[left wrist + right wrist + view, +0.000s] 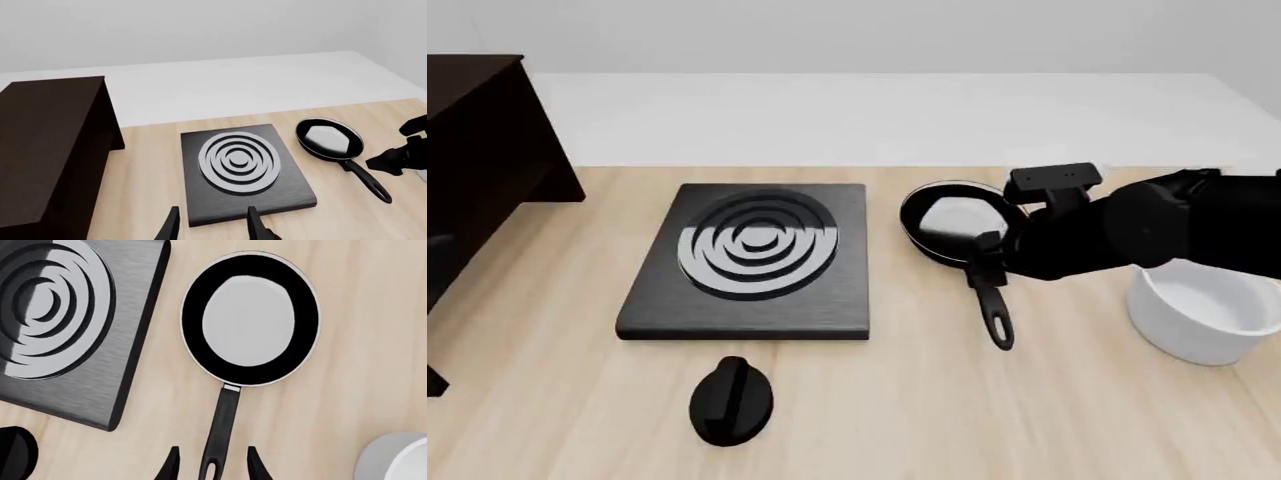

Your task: Put the frying pan on the cabinet shelf.

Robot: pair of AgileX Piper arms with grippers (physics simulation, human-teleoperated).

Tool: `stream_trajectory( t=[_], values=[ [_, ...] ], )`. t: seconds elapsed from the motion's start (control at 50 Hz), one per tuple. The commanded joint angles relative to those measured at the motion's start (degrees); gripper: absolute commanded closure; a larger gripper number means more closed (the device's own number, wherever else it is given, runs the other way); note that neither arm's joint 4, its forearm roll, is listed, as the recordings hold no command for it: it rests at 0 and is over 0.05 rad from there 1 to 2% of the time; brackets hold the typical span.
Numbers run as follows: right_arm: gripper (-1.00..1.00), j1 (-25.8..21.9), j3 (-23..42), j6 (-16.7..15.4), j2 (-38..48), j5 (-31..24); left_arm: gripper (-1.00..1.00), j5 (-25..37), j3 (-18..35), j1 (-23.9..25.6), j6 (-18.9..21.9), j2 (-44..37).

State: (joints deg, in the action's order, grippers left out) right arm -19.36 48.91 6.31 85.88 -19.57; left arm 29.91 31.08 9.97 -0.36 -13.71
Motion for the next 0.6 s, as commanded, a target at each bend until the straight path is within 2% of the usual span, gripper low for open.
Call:
stream_trajectory(
  t=[0.02,0.32,0.5,0.6],
  values=[
    [-1.00,-0.1,-0.8,0.4,2.1,1.3,-1.00,-0.3,-0.4,-0.5,0.2,-0.2],
    [-1.00,1.1,-1.3,-0.3,3.7,2.1,-1.00,-1.1,-1.3,-0.6,0.3,-0.2],
    [-1.00,0.5,-1.8,0.5,4.9,2.7,-1.00,-0.8,-1.2,-0.5,0.4,-0.2],
    [-1.00,1.4,-1.7,-0.7,5.8,2.8,-1.00,-0.8,-1.1,-0.7,0.4,-0.3]
  ],
)
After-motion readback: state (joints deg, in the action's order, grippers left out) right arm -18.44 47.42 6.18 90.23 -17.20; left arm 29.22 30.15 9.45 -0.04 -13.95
